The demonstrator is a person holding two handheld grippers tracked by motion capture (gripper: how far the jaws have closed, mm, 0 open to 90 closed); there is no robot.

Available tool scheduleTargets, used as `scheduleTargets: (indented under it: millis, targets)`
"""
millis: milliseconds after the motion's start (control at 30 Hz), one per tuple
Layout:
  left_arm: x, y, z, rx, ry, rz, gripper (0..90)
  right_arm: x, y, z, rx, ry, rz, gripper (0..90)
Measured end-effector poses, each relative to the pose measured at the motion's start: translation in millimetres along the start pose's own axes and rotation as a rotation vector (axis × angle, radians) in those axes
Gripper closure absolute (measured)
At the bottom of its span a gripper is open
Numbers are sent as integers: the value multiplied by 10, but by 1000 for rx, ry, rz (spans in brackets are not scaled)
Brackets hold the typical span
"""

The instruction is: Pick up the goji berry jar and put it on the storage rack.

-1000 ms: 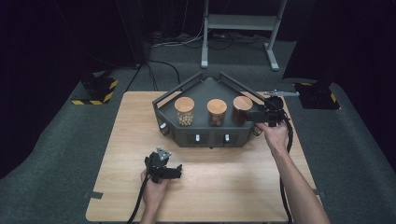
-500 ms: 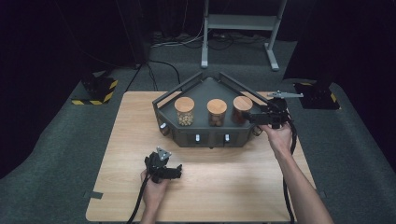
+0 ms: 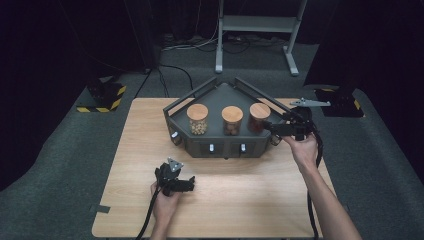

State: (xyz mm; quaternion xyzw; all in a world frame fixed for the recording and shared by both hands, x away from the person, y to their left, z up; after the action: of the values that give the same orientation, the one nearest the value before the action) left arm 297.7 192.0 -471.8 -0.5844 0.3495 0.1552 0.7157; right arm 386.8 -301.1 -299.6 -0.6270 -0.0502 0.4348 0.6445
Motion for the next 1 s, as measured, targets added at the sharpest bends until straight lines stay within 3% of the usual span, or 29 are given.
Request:
scheduleTargets:
  millis: [1000]
  targets:
    - [0,0,0,0,0,0,20,-254,157,-11,-29,15,-21,43]
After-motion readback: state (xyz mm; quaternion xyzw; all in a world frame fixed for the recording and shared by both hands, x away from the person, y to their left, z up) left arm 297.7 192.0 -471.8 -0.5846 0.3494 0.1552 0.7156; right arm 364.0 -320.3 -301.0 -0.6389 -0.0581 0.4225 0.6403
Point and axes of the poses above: each handheld gripper's, and its own axes: x roughly forward along the jaws, y roughly out of its underside, z roughly to its left, the point moved 2 cm from there along x, roughly forward along the jaws, and after that the axes turned 5 degrees about -y, right-handed, at the moved point
